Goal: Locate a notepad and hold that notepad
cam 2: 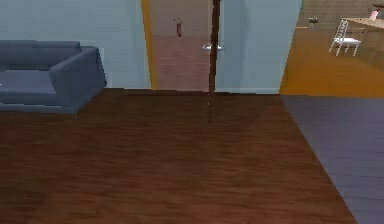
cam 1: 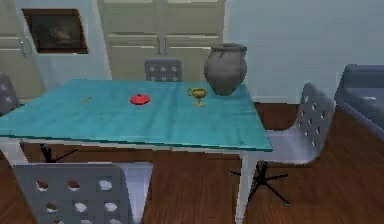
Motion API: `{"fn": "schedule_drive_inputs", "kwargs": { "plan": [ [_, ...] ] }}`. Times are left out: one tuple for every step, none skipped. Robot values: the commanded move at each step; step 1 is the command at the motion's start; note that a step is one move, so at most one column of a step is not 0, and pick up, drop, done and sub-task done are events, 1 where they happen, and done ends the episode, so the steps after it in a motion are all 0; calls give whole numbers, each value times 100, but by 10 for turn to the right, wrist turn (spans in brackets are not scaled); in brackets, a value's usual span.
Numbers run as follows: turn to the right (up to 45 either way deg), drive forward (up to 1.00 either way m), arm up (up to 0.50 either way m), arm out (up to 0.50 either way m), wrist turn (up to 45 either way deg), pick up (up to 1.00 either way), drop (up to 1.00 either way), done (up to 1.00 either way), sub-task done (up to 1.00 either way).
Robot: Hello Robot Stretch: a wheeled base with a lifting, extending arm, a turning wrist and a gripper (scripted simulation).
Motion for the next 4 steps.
{"fn": "schedule_drive_inputs", "kwargs": {
  "plan": [
    [0, 60, 0, 0, 0, 0, 0, 0, 0],
    [-450, 0, 0, 0, 0, 0, 0, 0, 0],
    [-450, 0, 0, 0, 0, 0, 0, 0, 0],
    [-450, 0, 0, 0, 0, 0, 0, 0, 0]
  ]
}}
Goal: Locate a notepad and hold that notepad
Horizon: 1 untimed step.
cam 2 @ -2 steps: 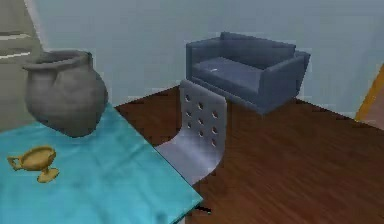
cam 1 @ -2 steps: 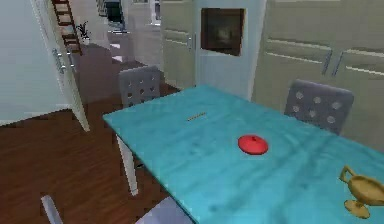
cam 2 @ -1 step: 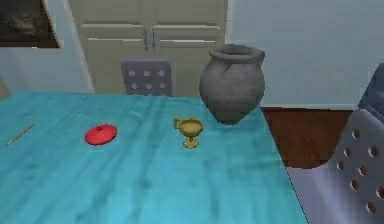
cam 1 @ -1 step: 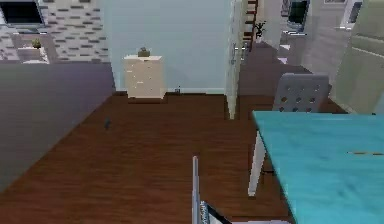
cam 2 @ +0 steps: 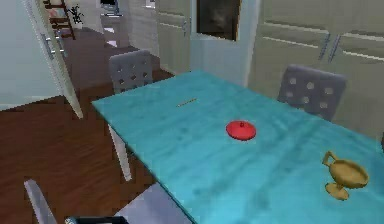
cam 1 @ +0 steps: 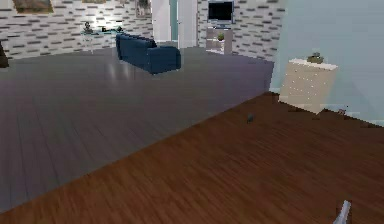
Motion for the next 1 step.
{"fn": "schedule_drive_inputs", "kwargs": {
  "plan": [
    [-180, 0, 0, 0, 0, 0, 0, 0, 0]
  ]
}}
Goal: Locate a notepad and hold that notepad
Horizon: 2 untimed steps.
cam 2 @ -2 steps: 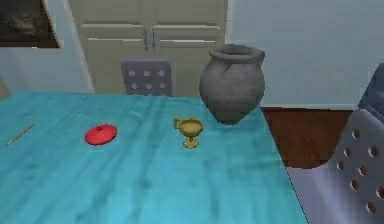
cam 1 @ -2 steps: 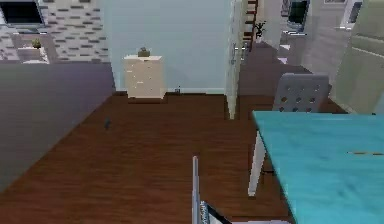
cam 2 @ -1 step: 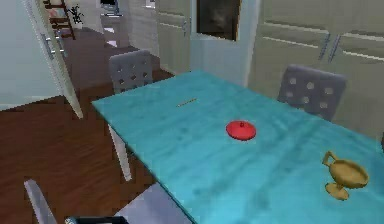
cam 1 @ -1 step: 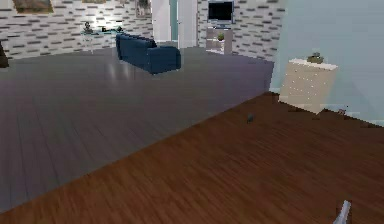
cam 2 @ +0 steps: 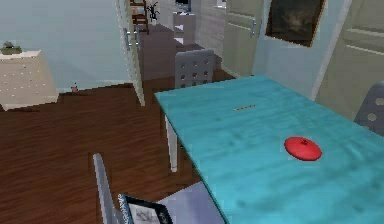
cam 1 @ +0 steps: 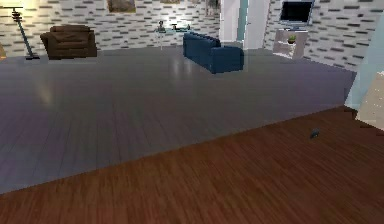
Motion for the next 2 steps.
{"fn": "schedule_drive_inputs", "kwargs": {
  "plan": [
    [0, 0, 50, 0, 0, 0, 0, 0, 0],
    [0, 0, 28, 0, 0, 0, 0, 0, 0]
  ]
}}
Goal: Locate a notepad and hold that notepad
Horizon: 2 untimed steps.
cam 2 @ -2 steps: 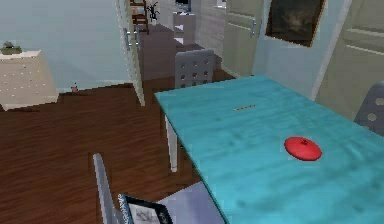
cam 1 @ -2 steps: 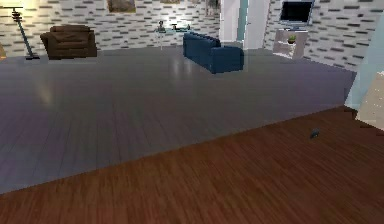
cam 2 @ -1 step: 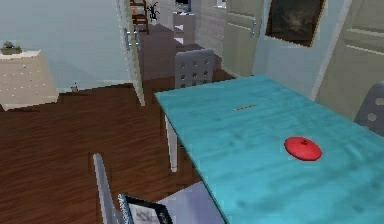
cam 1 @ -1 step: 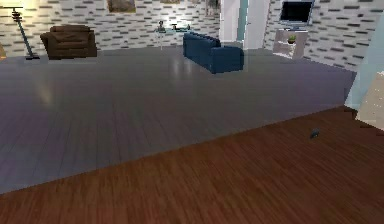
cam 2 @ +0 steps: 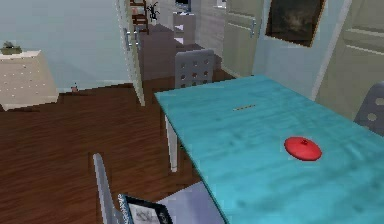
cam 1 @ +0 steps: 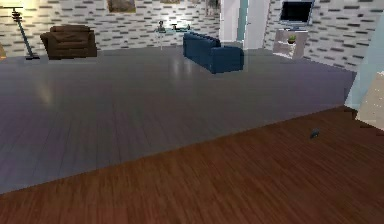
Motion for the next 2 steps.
{"fn": "schedule_drive_inputs", "kwargs": {
  "plan": [
    [0, 0, 0, 16, 0, 0, 0, 0, 0],
    [0, 0, 0, 0, 450, 0, 0, 0, 0]
  ]
}}
